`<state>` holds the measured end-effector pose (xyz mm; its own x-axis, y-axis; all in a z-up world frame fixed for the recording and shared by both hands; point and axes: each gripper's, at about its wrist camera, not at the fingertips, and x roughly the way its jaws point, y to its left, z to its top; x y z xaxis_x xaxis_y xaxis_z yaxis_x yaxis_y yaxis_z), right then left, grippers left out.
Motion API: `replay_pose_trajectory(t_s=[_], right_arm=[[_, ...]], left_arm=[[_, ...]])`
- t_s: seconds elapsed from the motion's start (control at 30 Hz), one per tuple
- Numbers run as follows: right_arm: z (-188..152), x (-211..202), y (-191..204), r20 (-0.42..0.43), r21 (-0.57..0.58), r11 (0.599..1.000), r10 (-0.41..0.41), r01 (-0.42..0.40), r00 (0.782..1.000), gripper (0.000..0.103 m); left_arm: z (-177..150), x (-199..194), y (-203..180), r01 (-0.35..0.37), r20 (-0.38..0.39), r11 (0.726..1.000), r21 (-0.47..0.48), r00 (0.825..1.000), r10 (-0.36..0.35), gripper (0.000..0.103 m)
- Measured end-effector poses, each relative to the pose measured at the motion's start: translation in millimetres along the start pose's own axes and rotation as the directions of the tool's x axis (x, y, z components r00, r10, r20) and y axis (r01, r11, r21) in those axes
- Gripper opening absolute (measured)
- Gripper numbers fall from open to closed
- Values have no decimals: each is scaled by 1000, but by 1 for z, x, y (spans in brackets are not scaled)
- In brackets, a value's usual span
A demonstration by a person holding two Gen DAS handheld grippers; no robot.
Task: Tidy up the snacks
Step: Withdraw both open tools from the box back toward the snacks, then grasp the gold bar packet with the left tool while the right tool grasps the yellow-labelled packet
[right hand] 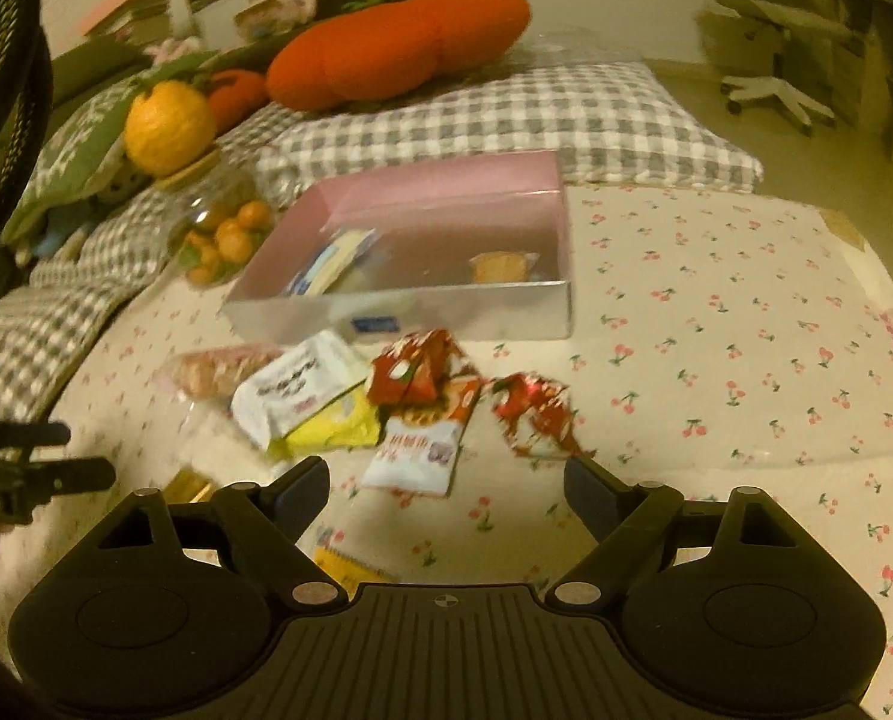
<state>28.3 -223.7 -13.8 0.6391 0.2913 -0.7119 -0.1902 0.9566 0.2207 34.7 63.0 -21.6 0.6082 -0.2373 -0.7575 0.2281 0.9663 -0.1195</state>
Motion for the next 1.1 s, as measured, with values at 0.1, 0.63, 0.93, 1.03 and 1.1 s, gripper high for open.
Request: replay_pose_trajectory(t_s=[0.1,0.63,0.93,1.03,1.1], right_arm=[[-10,1,6,-1,-28,1000,13,-13,1000,87],[-53,7,43,1,-153,986,68,-67,998,88],[-69,21,62,-49,-234,970,61,-71,997,88],[-76,24,68,-50,-281,958,43,-56,998,88],[-78,25,71,-43,-313,949,33,-45,999,88]], left_arm=[[-10,1,-2,11,11,1000,28,1000,-11,102],[-39,13,-26,28,64,984,175,997,-39,101],[-43,27,-38,56,31,974,219,997,-64,81],[-45,31,-39,58,16,973,222,998,-63,73],[-45,31,-39,57,21,973,222,998,-63,71]])
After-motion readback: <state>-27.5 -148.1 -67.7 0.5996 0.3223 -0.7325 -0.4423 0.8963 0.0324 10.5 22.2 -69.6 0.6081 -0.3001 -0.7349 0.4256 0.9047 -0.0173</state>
